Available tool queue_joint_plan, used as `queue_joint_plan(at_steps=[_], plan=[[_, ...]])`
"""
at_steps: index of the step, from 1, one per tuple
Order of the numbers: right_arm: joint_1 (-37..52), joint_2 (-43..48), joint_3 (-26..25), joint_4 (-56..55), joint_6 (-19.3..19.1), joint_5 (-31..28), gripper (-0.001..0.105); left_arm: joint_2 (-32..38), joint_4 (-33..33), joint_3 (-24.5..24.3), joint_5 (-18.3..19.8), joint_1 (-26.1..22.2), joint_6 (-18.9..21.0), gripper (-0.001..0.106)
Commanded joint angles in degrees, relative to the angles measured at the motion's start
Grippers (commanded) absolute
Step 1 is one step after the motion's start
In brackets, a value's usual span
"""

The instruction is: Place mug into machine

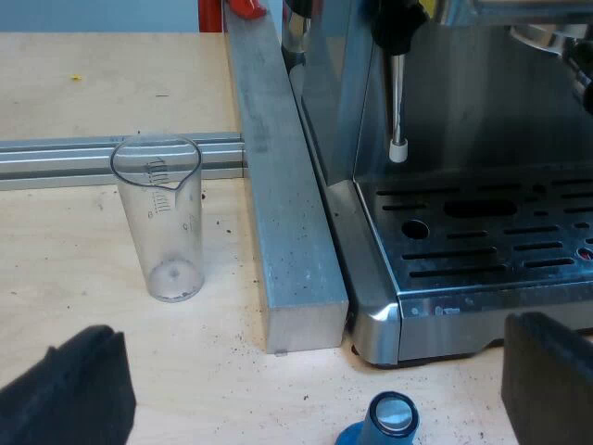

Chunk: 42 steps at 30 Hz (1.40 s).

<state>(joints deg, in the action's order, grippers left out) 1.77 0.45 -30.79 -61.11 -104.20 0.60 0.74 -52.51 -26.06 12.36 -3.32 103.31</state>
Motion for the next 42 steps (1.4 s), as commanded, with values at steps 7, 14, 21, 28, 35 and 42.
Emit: queue_joint_plan(at_steps=[7, 14, 21, 28, 35, 42], plan=[[-0.12, 2.09, -0.22, 0.52, 1.2, 0.02, 0.088, 7.65, 1.57, -0.09, 0.29, -0.03, -0.08, 0.082], [-1.51, 0.03, -2.18, -0.96, 1.18, 0.53, 0.088, 7.17, 2.29, -0.25, 6.38, 0.25, 0.82, 0.082], [-5.32, -8.27, -9.79, -9.21, 1.18, 0.67, 0.088, 4.42, 3.87, -0.26, 12.95, 6.7, 2.69, 0.082], [-5.6, -13.94, -12.44, -10.98, 1.18, 1.48, 0.088, 0.65, 6.67, -0.26, 20.75, 17.19, 1.61, 0.082], [-5.6, -18.48, -12.3, -11.16, 2.48, 2.25, 0.088, -4.54, 6.68, -0.1, 23.97, 27.53, -3.2, 0.082], [-5.6, -21.04, -10.5, -9.88, 2.48, 2.25, 0.088, -8.47, 13.19, 4.08, 23.97, 35.02, -4.62, 0.082]])
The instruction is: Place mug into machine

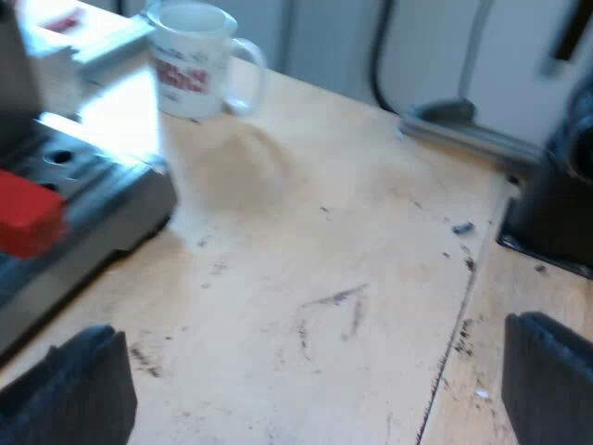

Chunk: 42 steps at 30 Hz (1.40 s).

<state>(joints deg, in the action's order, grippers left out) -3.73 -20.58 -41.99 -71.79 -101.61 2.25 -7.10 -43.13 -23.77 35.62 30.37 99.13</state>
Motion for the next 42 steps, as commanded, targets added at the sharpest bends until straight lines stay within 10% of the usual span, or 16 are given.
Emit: queue_joint_plan(at_steps=[1, 21, 42], plan=[[-0.1, 0.0, 1.19, 1.24, -0.11, 0.59, 0.088, -0.71, 4.34, 2.18, 0.71, 1.51, -0.44, 0.082], [0.22, -5.92, 23.98, 42.61, -0.11, -5.83, 0.087, -0.75, 7.42, 5.41, 0.6, 1.9, -0.44, 0.082], [0.22, -41.45, 25.46, 77.22, -0.11, -9.31, 0.087, -0.75, 7.3, 5.62, 0.6, 1.9, -0.44, 0.082]])
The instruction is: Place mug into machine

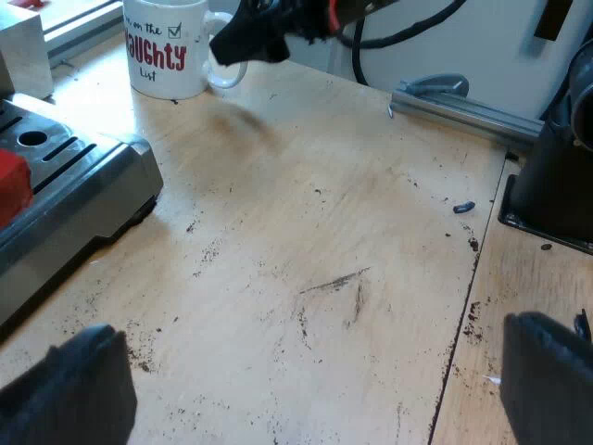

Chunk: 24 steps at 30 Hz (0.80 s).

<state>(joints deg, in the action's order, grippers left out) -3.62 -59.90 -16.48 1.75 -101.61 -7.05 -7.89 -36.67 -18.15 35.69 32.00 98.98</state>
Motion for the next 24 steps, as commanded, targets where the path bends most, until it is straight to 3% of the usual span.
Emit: queue_joint_plan(at_steps=[1, 5, 9, 14, 24], plan=[[0.24, -3.06, -0.05, 4.53, -0.11, 0.0, 0.087, 0.04, 0.85, 0.0, 0.53, 0.28, -0.3, 0.082], [3.49, -8.21, -0.05, 9.49, -0.11, 0.57, 0.087, 0.04, 0.85, 0.0, 0.53, 0.28, -0.3, 0.082], [7.24, -11.0, -0.05, 11.12, -0.68, 5.81, 0.087, 0.04, 0.85, 0.0, 0.53, 0.28, -0.3, 0.082], [8.05, -14.16, -0.16, 13.86, -7.07, 9.17, 0.087, 0.04, 0.85, 0.0, 0.53, 0.28, -0.3, 0.082], [8.05, -16.99, -0.53, 19.08, -8.02, 9.43, 0.086, 0.04, 0.85, 0.0, 0.3, 0.28, -0.3, 0.082]])
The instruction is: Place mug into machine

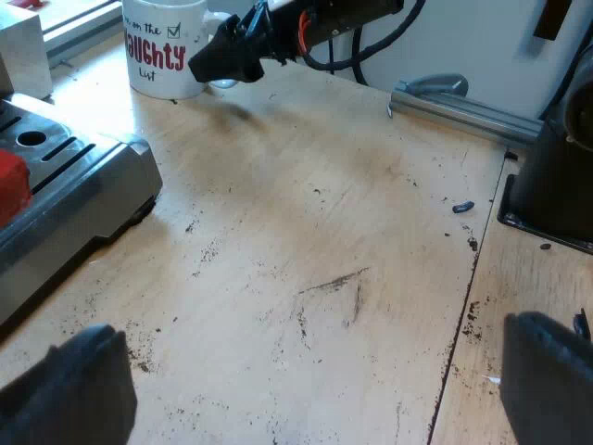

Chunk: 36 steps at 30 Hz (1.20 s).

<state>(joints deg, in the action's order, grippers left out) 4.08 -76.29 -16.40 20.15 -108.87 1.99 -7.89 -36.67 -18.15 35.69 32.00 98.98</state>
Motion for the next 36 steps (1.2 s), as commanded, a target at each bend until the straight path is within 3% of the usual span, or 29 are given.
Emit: queue_joint_plan(at_steps=[1, 2, 3, 4, 5, 7, 9, 14, 20, 28, 33, 34, 36], plan=[[0.35, -0.94, -0.82, 0.66, -0.66, 0.74, 0.082, 0.04, 0.85, 0.0, -0.01, 0.28, -0.3, 0.082], [0.35, -0.97, -0.84, 0.66, -0.63, 0.85, 0.078, 0.04, 0.85, 0.0, -0.17, 0.28, -0.3, 0.082], [0.35, -0.95, -0.8, 0.66, -0.65, 0.86, 0.071, 0.04, 0.85, 0.0, -0.15, 0.28, -0.3, 0.082], [0.35, -0.95, -0.8, 0.66, -0.65, 0.86, 0.056, 0.04, 0.85, 0.0, -0.32, 0.28, -0.3, 0.082], [0.35, -0.95, -0.8, 0.66, -0.65, 0.63, 0.052, 0.04, 0.85, 0.0, -0.32, 0.28, -0.3, 0.082], [0.35, -0.95, -0.8, 0.53, -0.65, 0.14, 0.023, 0.04, 0.85, 0.0, -0.43, 0.28, -0.3, 0.082], [0.35, -0.76, -0.8, 0.07, -0.65, 0.17, 0.0, 0.04, 0.85, 0.0, -1.42, 0.28, -0.3, 0.082], [0.35, 2.46, -0.8, -6.23, -0.71, -0.58, 0.0, 0.04, 0.96, 0.0, -2.85, 0.28, -0.3, 0.082], [0.35, 16.76, -0.8, -23.75, -8.76, -1.99, 0.0, 0.04, 1.05, 0.0, -8.78, 0.28, -3.11, 0.082], [0.35, 39.12, -2.75, -44.53, -8.92, -0.97, 0.0, 0.0, 1.02, 2.47, -18.86, 0.28, -3.97, 0.082], [0.35, 49.99, -7.34, -57.95, -7.58, 3.16, 0.0, 0.0, 1.02, 2.64, -20.39, 0.28, -3.99, 0.082], [0.35, 51.82, -8.32, -60.52, -7.2, 3.46, 0.0, 0.0, 1.02, 2.63, -23.76, 0.28, -3.97, 0.082], [0.22, 54.92, -9.96, -65.03, -6.63, 3.82, 0.0, 0.0, 1.02, 2.73, -23.98, 0.28, -3.97, 0.082]])
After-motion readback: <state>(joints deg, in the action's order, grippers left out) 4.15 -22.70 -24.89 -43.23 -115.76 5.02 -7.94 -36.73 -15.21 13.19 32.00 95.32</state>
